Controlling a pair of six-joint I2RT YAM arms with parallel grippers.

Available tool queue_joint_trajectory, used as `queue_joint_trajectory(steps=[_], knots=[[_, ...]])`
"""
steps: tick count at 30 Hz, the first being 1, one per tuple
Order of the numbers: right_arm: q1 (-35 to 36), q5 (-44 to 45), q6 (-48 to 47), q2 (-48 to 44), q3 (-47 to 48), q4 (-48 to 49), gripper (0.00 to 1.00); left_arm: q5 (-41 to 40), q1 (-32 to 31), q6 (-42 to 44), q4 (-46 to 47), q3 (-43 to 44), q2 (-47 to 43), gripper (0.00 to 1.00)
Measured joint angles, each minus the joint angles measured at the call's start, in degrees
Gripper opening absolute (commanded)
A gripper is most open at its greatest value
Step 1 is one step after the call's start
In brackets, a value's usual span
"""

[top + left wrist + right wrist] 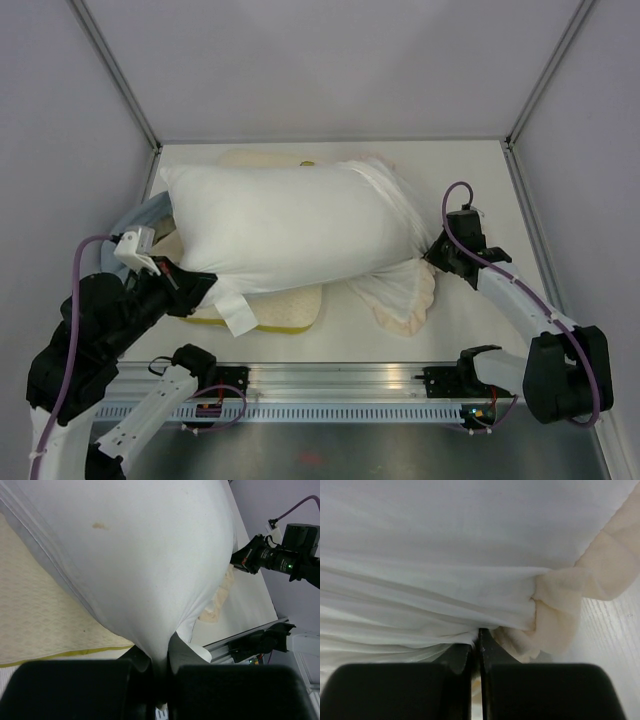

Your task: Remove the pillowcase from the pillow

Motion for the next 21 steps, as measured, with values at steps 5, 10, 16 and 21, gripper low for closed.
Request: queue_joint_trajectory(steps=[5,10,16,21], knots=[[-2.05,-0.17,-0.26,-0.48,0.39,-0.35,0.0,0.07,0.02,0.0,-2.47,3.87,0.66,0.02],[-3.87,0.55,-0.74,-0.48,1.01,-0.55,0.0,-0.37,0.02,0.02,-4.17,9.31,-0.22,0.02],[-5.86,3.39,-1.14,-0.24,1.01,-0.55,0.0,-2.58,0.04,0.04,-5.66,11.26,-2.69,0.02],[-9.07,4.52,-1.31,0.46,2.67,-2.05,0.0,-3.63,0.07,0.04,-5.68,11.89,-3.08,0.02]])
